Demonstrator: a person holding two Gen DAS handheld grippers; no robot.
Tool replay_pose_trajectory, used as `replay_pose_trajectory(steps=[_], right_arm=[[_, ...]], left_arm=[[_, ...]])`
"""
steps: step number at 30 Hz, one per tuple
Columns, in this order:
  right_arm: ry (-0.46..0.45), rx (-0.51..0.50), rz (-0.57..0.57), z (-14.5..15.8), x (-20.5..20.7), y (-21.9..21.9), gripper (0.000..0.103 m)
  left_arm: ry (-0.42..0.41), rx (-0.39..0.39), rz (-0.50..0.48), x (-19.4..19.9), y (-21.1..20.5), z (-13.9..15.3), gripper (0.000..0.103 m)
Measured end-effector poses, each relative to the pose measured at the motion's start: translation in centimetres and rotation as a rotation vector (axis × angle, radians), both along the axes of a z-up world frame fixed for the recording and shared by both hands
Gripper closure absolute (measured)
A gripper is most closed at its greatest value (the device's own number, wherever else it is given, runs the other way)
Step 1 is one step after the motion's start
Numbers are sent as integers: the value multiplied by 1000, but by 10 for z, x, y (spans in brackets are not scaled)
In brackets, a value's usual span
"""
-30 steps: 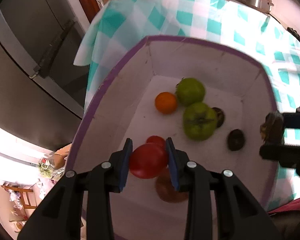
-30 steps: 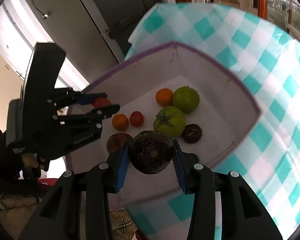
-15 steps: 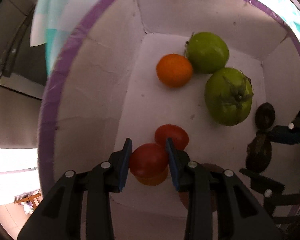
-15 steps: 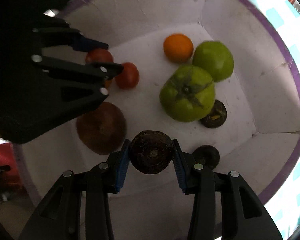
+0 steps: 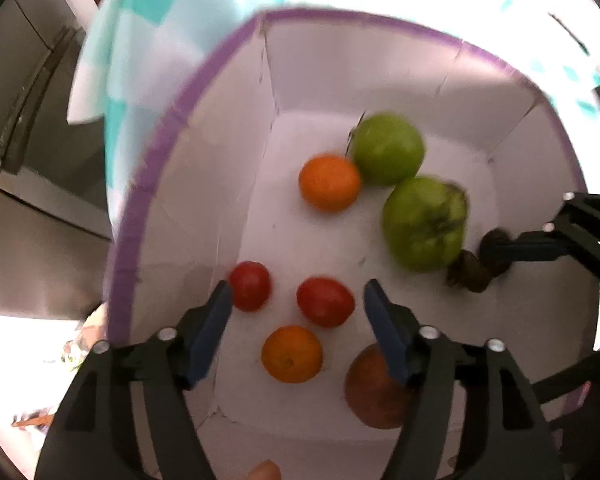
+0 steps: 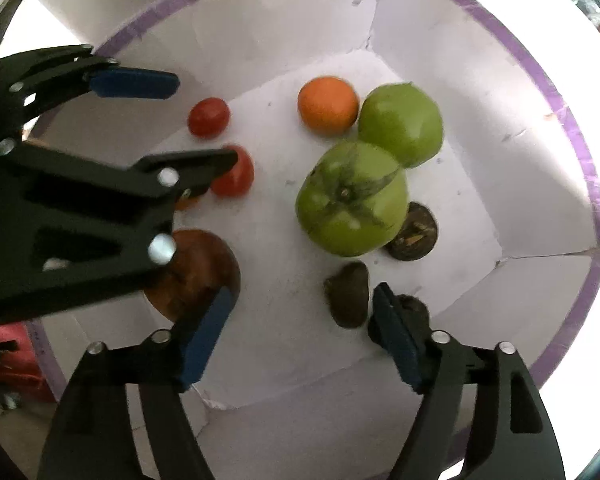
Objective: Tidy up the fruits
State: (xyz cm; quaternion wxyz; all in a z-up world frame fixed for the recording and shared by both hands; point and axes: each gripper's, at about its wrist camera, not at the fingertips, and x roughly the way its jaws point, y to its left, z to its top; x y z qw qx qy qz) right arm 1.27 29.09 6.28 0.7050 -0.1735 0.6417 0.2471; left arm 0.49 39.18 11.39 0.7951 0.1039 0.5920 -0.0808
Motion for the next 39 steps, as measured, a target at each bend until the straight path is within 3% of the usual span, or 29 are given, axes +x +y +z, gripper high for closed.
replay_pose_trajectory(steps=[1,3,5,6,8,14,19,24,39], right_arm=[[-10,17,-11,4,1,-3,24],[-16,43,-27,10,2,-8,22],[-24,68,-43,16,2,-14,22],[-31,80,-51,19,1,-17,22],[-49,103,-71,27,5,-21,22],[-91,119,-149,40,1,-42,21],[-108,100,-220,43,1,-53,18],[-103,66,-203,34,-1,-46,16],[-134,-2,-162,29,-14,-29,16]], left_arm=[[-41,18,2,-1,-1,8,10],[-185,59,10,-6,-1,34,9],[-313,48,61,-12,3,58,9],[-364,31,97,-13,5,70,1],[-411,22,139,-7,7,85,2],[-308,79,80,-2,-7,74,2],[-200,70,32,-4,-15,40,2],[-109,43,47,-3,-6,25,2],[-14,32,105,-11,3,-1,2]])
